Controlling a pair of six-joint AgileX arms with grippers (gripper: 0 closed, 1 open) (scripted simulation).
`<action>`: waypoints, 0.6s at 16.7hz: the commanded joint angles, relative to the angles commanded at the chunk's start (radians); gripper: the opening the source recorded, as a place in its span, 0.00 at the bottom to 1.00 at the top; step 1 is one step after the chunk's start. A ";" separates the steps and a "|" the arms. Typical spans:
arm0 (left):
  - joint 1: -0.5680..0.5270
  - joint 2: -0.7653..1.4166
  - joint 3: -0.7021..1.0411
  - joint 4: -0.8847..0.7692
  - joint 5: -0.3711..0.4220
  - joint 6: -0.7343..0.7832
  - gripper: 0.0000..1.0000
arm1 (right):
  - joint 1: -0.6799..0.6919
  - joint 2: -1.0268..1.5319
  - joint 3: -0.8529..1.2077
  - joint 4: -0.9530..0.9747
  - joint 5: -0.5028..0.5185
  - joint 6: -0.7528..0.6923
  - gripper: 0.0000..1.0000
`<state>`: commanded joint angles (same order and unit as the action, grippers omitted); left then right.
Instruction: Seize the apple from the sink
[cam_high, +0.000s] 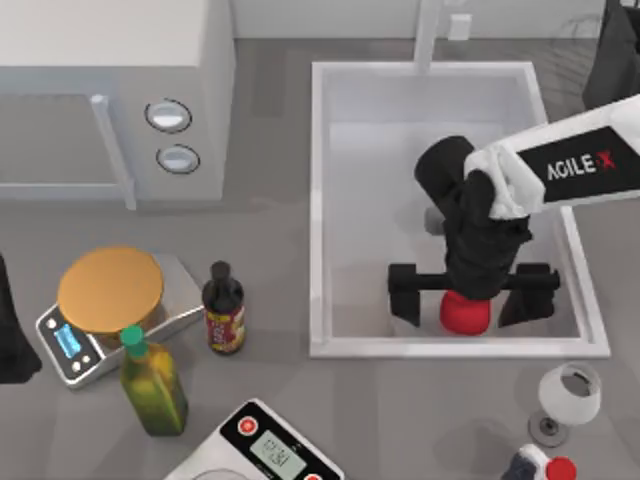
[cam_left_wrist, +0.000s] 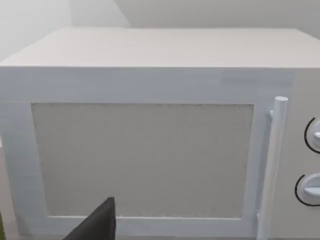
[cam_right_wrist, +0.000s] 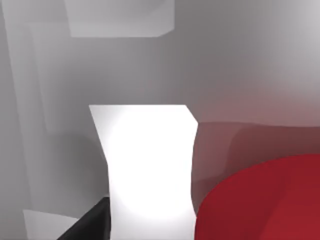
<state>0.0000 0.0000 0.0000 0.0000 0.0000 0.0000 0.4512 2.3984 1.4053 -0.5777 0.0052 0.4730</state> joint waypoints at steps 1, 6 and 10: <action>0.000 0.000 0.000 0.000 0.000 0.000 1.00 | 0.000 0.000 0.000 0.000 0.000 0.000 0.92; 0.000 0.000 0.000 0.000 0.000 0.000 1.00 | 0.000 0.000 0.000 0.000 0.000 0.000 0.55; 0.000 0.000 0.000 0.000 0.000 0.000 1.00 | 0.000 0.000 0.000 0.000 0.000 0.000 0.25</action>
<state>0.0000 0.0000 0.0000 0.0000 0.0000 0.0000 0.4512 2.3984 1.4053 -0.5777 0.0052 0.4730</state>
